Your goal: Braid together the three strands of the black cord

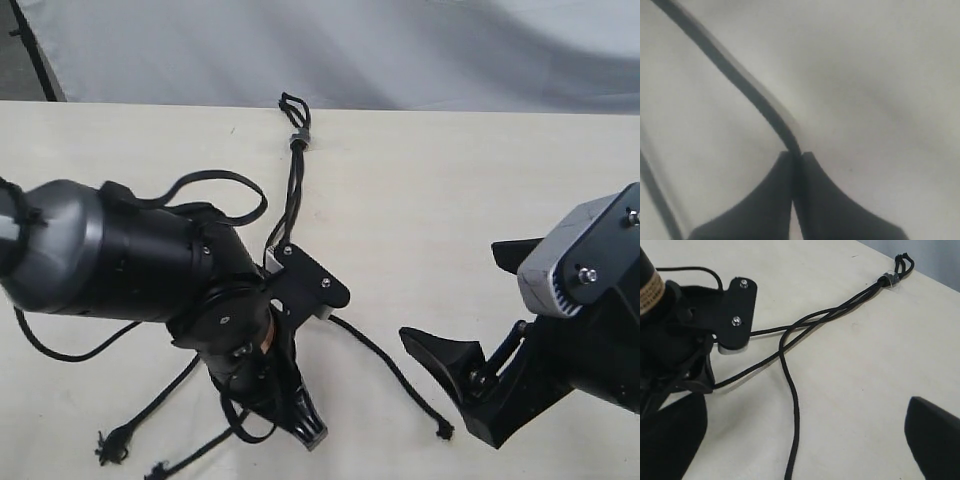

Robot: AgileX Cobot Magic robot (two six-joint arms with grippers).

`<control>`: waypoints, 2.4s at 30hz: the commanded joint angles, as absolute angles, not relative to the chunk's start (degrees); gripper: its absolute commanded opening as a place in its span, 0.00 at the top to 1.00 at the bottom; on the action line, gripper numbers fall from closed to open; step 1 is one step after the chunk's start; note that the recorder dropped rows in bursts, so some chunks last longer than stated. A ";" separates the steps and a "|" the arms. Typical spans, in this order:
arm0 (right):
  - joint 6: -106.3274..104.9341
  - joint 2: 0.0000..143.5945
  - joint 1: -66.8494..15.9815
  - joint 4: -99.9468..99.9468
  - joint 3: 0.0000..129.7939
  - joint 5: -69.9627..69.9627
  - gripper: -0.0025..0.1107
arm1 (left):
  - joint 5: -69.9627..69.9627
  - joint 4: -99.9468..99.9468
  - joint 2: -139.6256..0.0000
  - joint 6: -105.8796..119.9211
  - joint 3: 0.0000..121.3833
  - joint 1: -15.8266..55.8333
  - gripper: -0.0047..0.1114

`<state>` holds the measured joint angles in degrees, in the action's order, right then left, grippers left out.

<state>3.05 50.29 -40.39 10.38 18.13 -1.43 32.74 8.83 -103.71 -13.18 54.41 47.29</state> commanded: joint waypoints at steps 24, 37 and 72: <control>3.23 50.14 -40.11 10.60 17.93 -0.40 0.05 | 17.95 37.22 -98.02 -13.22 38.30 35.20 0.95; 3.23 50.14 -40.11 10.60 17.93 0.63 0.05 | 11.89 19.10 -98.02 -13.37 35.90 38.00 0.95; 3.60 50.14 -40.11 10.60 17.93 1.41 0.05 | 9.14 26.52 -98.02 -9.65 34.38 33.90 0.95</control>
